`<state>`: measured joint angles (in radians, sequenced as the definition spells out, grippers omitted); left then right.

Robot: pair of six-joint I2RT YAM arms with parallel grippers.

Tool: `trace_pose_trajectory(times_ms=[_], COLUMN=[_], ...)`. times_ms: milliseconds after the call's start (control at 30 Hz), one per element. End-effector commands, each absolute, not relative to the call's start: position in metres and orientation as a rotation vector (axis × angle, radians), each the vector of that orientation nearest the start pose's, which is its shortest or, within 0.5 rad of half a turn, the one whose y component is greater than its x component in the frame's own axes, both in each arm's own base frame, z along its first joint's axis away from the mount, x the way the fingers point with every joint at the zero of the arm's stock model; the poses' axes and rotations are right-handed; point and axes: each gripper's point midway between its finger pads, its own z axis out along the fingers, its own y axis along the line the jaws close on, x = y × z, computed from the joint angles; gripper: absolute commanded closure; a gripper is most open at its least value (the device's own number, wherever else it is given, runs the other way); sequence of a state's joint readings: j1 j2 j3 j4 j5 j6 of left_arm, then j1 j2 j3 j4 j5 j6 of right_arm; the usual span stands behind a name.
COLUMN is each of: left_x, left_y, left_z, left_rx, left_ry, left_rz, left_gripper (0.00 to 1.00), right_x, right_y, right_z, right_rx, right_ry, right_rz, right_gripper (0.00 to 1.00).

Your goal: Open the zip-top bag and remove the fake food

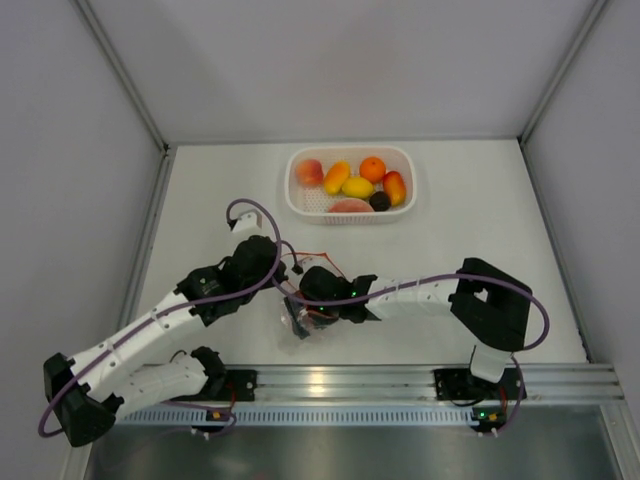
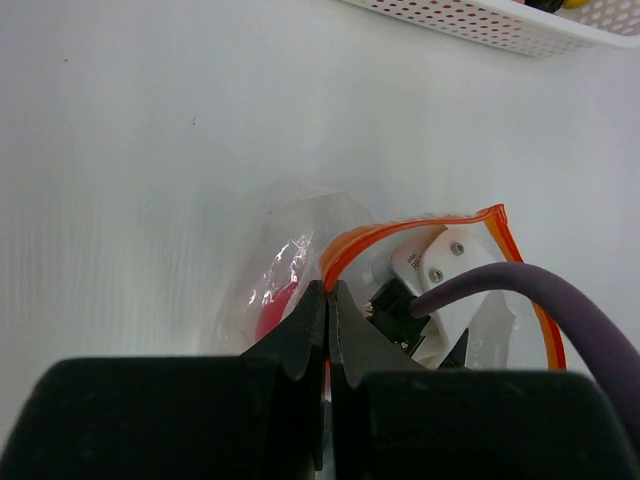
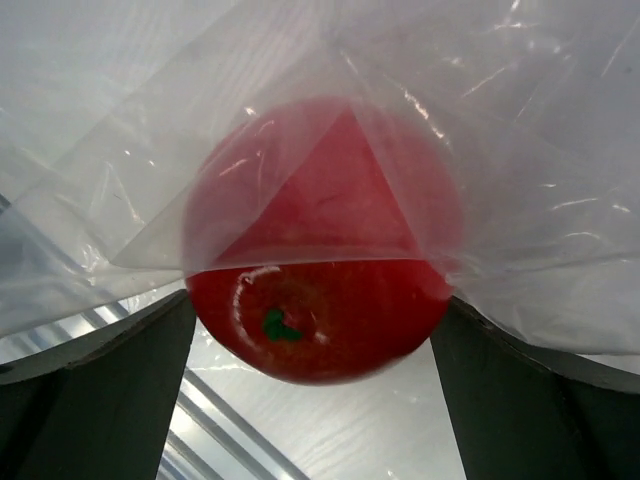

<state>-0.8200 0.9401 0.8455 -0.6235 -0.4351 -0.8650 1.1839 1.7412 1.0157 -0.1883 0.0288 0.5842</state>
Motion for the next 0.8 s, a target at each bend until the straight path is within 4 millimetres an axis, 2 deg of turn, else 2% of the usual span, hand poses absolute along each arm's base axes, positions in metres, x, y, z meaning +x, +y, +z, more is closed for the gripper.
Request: trace_pose_trajectory(times_ms=[0, 67, 100, 267, 300, 367, 400, 433, 467, 533, 567, 600, 633, 667, 700, 767], left_x=[0.232, 0.230, 0.230, 0.227, 0.227, 0.227, 0.227, 0.227, 0.227, 0.227, 0.227, 0.228, 0.229, 0.229, 0.230, 0.232], left_y=[-0.177, -0.176, -0.176, -0.176, -0.177, -0.178, -0.178, -0.178, -0.178, -0.177, -0.176, -0.174, -0.173, -0.172, -0.172, -0.170], left_z=[0.190, 0.188, 0.187, 0.179, 0.178, 0.175, 0.174, 0.174, 0.174, 0.173, 0.174, 0.174, 0.174, 0.175, 0.176, 0.181], left_rx=[-0.281, -0.272, -0.270, -0.252, -0.251, -0.241, -0.237, -0.237, -0.239, -0.238, -0.239, -0.241, -0.245, -0.249, -0.252, -0.262], left_ry=[2.180, 2.186, 2.187, 2.206, 2.209, 2.219, 2.222, 2.222, 2.223, 2.221, 2.216, 2.212, 2.207, 2.202, 2.196, 2.179], left_rz=[-0.442, -0.445, -0.446, -0.437, -0.438, -0.435, -0.436, -0.436, -0.435, -0.427, -0.427, -0.414, -0.408, -0.404, -0.401, -0.399], left_gripper=[1.00, 1.00, 1.00, 1.00, 1.00, 1.00, 1.00, 1.00, 1.00, 1.00, 1.00, 1.00, 1.00, 1.00, 1.00, 1.00], right_x=[0.155, 0.167, 0.175, 0.197, 0.201, 0.208, 0.210, 0.213, 0.214, 0.213, 0.212, 0.210, 0.210, 0.208, 0.207, 0.199], right_y=[0.419, 0.415, 0.419, 0.426, 0.427, 0.434, 0.434, 0.438, 0.435, 0.433, 0.434, 0.434, 0.437, 0.437, 0.437, 0.433], right_z=[0.057, 0.060, 0.069, 0.086, 0.080, 0.082, 0.070, 0.072, 0.066, 0.059, 0.061, 0.067, 0.073, 0.079, 0.094, 0.102], right_rx=[-0.691, -0.637, -0.604, -0.587, -0.603, -0.614, -0.634, -0.637, -0.648, -0.658, -0.654, -0.656, -0.647, -0.647, -0.641, -0.653], right_ry=[2.355, 2.310, 2.266, 2.161, 2.163, 2.150, 2.166, 2.160, 2.179, 2.188, 2.182, 2.174, 2.152, 2.137, 2.109, 2.096], right_rz=[0.729, 0.679, 0.685, 0.619, 0.580, 0.550, 0.506, 0.503, 0.470, 0.460, 0.472, 0.490, 0.516, 0.531, 0.557, 0.592], right_gripper=[0.02, 0.01, 0.01, 0.01, 0.01, 0.00, 0.01, 0.04, 0.06, 0.21, 0.25, 0.35, 0.38, 0.39, 0.39, 0.39])
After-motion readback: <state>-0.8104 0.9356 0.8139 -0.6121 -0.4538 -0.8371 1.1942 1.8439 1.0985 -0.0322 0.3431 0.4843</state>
